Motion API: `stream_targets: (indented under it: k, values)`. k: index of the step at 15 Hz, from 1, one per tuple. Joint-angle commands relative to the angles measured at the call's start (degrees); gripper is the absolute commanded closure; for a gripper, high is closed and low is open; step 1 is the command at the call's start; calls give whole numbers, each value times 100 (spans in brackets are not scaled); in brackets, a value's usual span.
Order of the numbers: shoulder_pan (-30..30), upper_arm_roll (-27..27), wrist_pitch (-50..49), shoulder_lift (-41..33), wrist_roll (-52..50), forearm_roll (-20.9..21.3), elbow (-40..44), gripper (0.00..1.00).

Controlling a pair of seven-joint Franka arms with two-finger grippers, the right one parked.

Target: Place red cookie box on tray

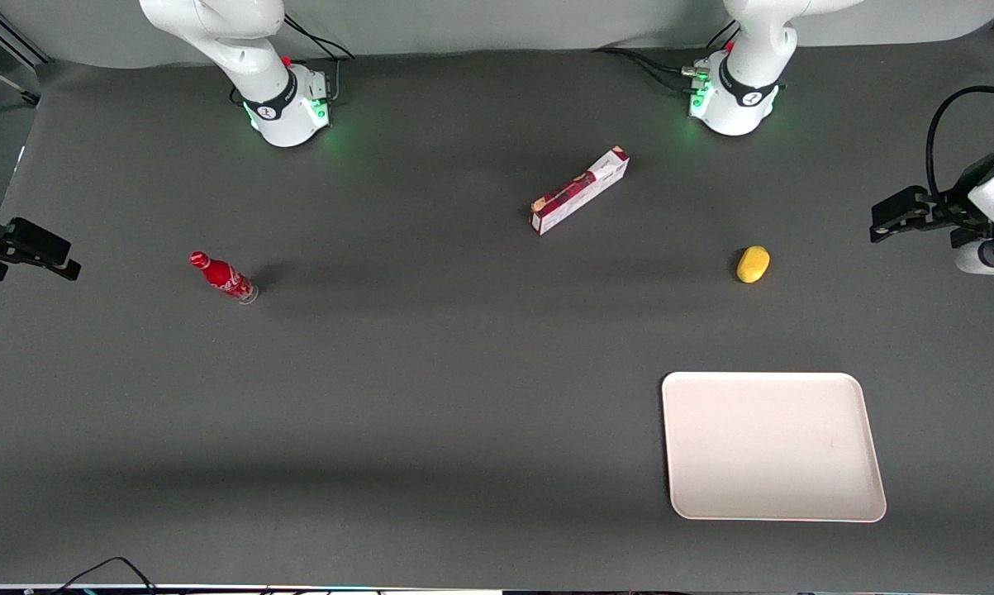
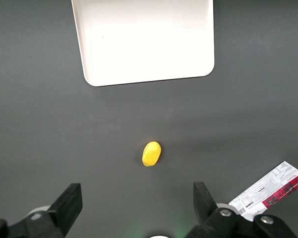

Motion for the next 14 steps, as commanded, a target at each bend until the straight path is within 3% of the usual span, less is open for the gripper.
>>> stream_targets:
  k: [1, 10, 14]
  values:
    - [-22, 19, -105, 50, 58, -20, 121, 0]
    - [-74, 2, -244, 33, -179, -230, 77, 0]
    - [-119, -524, -877, -318, -503, -503, -106, 0]
